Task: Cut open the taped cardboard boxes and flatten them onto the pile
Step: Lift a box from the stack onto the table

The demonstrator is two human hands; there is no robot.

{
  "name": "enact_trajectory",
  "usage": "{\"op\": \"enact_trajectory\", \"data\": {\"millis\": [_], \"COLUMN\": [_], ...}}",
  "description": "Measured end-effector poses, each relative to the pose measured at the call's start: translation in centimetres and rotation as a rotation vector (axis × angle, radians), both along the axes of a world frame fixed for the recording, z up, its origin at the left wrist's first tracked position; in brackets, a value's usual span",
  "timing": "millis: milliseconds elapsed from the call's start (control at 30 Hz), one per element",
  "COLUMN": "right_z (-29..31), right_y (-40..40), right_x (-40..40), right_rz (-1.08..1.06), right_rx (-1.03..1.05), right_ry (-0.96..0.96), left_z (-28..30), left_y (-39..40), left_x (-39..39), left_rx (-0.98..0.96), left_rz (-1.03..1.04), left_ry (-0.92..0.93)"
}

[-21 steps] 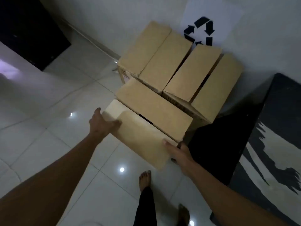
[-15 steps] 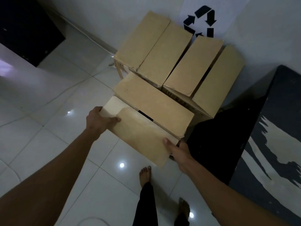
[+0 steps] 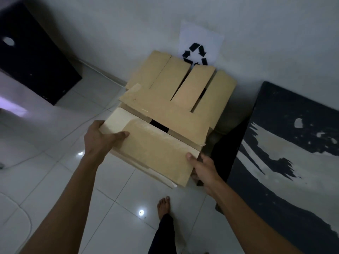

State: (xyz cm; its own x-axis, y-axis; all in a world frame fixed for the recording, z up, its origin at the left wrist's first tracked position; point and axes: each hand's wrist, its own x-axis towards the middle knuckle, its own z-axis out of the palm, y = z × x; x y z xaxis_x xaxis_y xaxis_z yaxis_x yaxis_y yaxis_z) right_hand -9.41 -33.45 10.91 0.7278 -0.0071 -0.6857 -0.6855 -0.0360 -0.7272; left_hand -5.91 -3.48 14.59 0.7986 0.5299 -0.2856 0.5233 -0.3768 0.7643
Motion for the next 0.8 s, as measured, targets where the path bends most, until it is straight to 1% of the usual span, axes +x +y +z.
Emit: {"op": "enact_trajectory", "data": {"millis": [100, 200, 300, 367, 433, 533, 667, 733, 800], "right_z": [3.3, 6.3, 9.4, 11.0, 12.9, 14.2, 15.3, 15.8, 16.4], "right_y": [-2.9, -7.1, -12.3, -15.4, -19.7, -25.9, -33.1, -36.4, -39.2], "right_x": [-2.7, -5.3, -8.1, -9.6, -12.0, -15.6, -20.4, -22.3, -23.7], "right_rz": [0.0, -0.063, -0.177, -0.261, -0.362, -0.486, -0.598, -0.656, -0.688], "right_rx": [0.041, 0.045, 0.058, 0.065, 0.084, 0.122, 0.065, 0.019, 0.013], "right_ry": [-0.04, -0.1, -0.176, -0.206, -0.243, -0.29, -0.27, -0.24, -0.202], "left_z": [4.0, 7.7, 10.7, 12.2, 13.4, 14.7, 15.5, 15.9, 16.4], "left_y": [-2.5, -6.6, -11.9, -15.3, -19.9, -26.3, -33.4, -36.4, -39.0], "left_x": [-2.3, -4.2, -6.0, -7.0, -8.5, -10.5, -13.0, -13.6, -14.0], "left_rx": [0.057, 0.061, 0.001, -0.08, -0.175, -0.269, -0.229, -0.194, -0.199], "left_rz": [-0.059, -0.099, -0.131, -0.14, -0.191, -0.364, -0.64, -0.731, -0.807], "left_ry": [-0.103, -0.213, -0.339, -0.409, -0.479, -0.515, -0.53, -0.544, -0.558]}}
